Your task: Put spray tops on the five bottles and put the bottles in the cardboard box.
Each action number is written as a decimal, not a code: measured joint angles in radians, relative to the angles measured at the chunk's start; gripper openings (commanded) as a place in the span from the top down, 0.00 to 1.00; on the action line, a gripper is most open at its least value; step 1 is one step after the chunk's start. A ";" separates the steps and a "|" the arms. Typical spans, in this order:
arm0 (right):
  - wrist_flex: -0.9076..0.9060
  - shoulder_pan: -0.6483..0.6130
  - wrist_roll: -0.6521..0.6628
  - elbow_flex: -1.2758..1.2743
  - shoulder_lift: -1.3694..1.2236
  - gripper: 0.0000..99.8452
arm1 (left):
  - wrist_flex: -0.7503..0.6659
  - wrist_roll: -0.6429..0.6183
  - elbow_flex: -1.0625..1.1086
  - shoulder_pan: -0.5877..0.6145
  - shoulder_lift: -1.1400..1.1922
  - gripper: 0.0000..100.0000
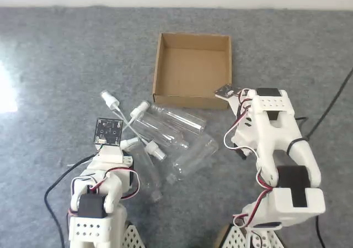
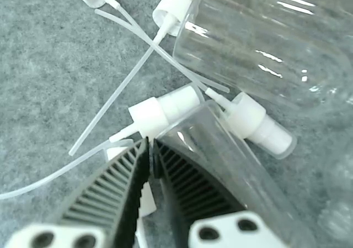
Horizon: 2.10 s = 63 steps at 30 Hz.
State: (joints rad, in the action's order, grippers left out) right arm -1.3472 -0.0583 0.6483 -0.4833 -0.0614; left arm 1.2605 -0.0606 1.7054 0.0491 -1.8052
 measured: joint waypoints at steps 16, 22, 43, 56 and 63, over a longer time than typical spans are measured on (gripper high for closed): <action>0.018 0.014 0.003 0.000 0.000 0.77 | 0.000 0.000 0.000 0.000 0.000 0.99; 0.018 0.014 0.003 0.000 0.000 0.77 | 0.000 0.000 0.000 0.000 0.000 0.99; 0.018 0.014 0.003 0.000 0.000 0.90 | 0.000 0.000 0.000 0.000 0.000 0.99; -0.060 0.014 -0.049 0.002 0.069 0.89 | 0.000 0.000 0.000 0.000 0.000 0.99; -0.060 -0.035 -0.055 0.002 0.003 0.76 | 0.000 0.000 0.000 0.000 0.000 0.99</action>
State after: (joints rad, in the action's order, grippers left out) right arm -1.4070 -0.0936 0.5930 -0.4818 -0.0583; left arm 1.2605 -0.0606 1.7054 0.0491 -1.8052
